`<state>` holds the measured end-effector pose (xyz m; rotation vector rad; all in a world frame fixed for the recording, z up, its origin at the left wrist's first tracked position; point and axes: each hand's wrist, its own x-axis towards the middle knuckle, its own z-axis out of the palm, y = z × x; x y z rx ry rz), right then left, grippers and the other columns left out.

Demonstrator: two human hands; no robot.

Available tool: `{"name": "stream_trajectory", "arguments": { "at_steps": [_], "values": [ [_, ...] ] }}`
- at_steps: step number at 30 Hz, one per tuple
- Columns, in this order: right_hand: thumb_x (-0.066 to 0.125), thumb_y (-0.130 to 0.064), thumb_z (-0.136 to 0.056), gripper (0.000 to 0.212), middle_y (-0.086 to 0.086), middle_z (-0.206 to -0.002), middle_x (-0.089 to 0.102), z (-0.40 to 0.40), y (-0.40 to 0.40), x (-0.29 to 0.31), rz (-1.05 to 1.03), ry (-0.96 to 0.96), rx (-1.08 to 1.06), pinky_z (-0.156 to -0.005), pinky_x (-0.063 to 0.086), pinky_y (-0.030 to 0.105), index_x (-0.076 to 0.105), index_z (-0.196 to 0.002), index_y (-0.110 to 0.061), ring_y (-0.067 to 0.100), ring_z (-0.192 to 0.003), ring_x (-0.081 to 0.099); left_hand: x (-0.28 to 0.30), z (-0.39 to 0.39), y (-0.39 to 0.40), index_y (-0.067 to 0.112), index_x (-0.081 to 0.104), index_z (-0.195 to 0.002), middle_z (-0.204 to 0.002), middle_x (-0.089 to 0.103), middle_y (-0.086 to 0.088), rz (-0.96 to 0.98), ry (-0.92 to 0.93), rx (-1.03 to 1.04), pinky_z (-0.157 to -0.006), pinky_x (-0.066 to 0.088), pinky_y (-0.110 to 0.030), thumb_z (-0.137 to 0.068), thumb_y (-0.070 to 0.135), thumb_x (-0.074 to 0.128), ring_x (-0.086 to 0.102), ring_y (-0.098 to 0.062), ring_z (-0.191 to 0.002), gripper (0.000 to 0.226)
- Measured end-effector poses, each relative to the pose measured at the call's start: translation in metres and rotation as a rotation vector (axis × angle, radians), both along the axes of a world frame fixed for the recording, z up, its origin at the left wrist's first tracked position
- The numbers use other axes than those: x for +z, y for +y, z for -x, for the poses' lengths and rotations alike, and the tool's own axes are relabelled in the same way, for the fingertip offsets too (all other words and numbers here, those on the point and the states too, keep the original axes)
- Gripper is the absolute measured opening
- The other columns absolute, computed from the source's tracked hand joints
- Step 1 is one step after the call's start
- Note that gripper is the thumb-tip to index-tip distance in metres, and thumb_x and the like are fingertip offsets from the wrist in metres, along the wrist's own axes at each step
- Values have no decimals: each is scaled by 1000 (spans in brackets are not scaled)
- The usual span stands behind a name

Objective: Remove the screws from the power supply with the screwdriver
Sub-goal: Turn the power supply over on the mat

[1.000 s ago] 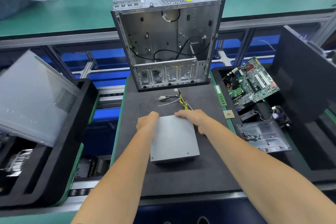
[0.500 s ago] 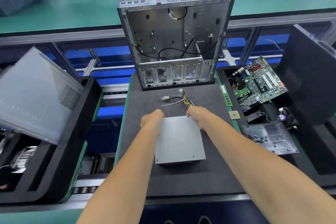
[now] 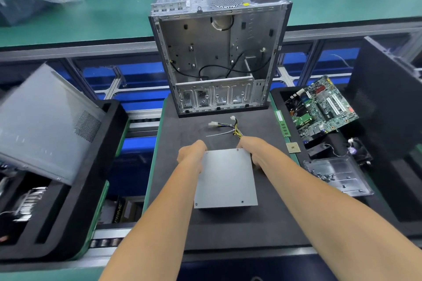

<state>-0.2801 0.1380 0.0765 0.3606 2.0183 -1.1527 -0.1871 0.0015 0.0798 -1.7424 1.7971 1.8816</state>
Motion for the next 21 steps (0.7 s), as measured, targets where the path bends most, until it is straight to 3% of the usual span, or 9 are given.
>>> {"name": "stream_trajectory", "arguments": {
  "at_steps": [1,4,7,9,15,16,18,21],
  "values": [
    [55,-1,-80,10,6,-62,47,0,0,2,-10,-10,24,-42,39,16,48,-77,-8,17,-34,47,1,-3,0,5,59,-103,-100,60,-9,-17,1,-9,-59,40,-25,-66,10,55,49,-24,-67,37],
    [54,-1,-84,10,11,-76,51,3,0,6,-32,-16,109,-73,52,38,49,-78,-6,27,-67,55,5,-9,-5,3,60,-98,-88,63,-9,-101,1,-85,-67,48,-31,-63,7,55,57,-27,-68,36],
    [53,-2,-84,5,11,-75,54,0,-2,8,-46,-50,110,-63,49,38,54,-87,-5,27,-62,55,16,-13,-12,5,55,-83,-60,62,-7,-143,-70,-221,-54,49,-26,-70,5,52,57,-23,-49,14],
    [54,-3,-82,20,11,-78,58,-1,-5,4,-32,-51,120,-63,50,37,59,-102,-6,27,-62,57,19,-13,-16,7,53,-73,-44,59,-5,-130,-136,-292,-53,49,-27,-73,6,51,56,-22,-48,3],
    [53,-2,-78,22,11,-69,56,0,-15,3,-61,-35,124,-59,48,33,56,-100,-4,26,-56,56,8,0,-14,9,48,-69,-75,52,-8,-9,-174,-319,-59,40,-26,-75,4,46,48,-23,-59,8],
    [52,-2,-77,22,11,-71,55,0,-15,1,-73,-27,129,-61,47,31,55,-99,-4,25,-58,55,3,3,-14,7,52,-77,-83,56,-8,0,-174,-304,-64,44,-26,-75,5,48,51,-24,-64,6],
    [52,-4,-75,25,11,-73,53,1,-17,0,-95,-13,138,-62,43,30,54,-99,-3,26,-60,53,-6,7,-18,1,59,-104,-107,63,-13,43,-180,-272,-78,51,-32,-70,4,48,58,-27,-77,37],
    [52,-7,-77,30,12,-82,57,1,-19,-2,-107,12,127,-65,46,32,54,-107,-2,27,-67,56,-10,9,-21,1,57,-123,-126,58,-14,125,-227,-324,-70,48,-29,-72,7,49,55,-28,-80,52]
  ]
}}
